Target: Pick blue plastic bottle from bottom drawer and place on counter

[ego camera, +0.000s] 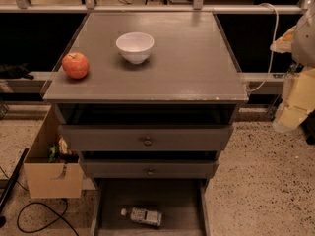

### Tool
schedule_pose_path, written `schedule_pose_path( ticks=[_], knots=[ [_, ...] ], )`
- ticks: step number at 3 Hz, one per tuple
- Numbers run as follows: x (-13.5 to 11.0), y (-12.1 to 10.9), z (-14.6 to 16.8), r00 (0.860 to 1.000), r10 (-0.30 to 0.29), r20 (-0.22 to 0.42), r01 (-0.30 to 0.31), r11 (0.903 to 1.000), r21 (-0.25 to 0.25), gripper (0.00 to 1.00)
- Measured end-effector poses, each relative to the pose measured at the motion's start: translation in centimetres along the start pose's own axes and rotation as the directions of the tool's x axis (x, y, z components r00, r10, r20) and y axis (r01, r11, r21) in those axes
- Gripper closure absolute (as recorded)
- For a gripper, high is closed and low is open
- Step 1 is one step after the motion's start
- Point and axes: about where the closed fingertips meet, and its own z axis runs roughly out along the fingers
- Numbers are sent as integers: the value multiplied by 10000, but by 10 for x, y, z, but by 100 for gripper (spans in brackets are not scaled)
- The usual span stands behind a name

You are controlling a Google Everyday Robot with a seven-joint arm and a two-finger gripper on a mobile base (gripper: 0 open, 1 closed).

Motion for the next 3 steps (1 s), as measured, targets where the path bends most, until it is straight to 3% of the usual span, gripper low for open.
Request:
schedule_pose_path(
  ticks=[1,2,3],
  knots=[
    [0,0,0,10000,0,0,0,10000,0,0],
    [0,2,8,9979,306,573,-296,9994,-194,0],
    [3,16,32,9724,963,2125,-866,9947,-545,0]
  ],
)
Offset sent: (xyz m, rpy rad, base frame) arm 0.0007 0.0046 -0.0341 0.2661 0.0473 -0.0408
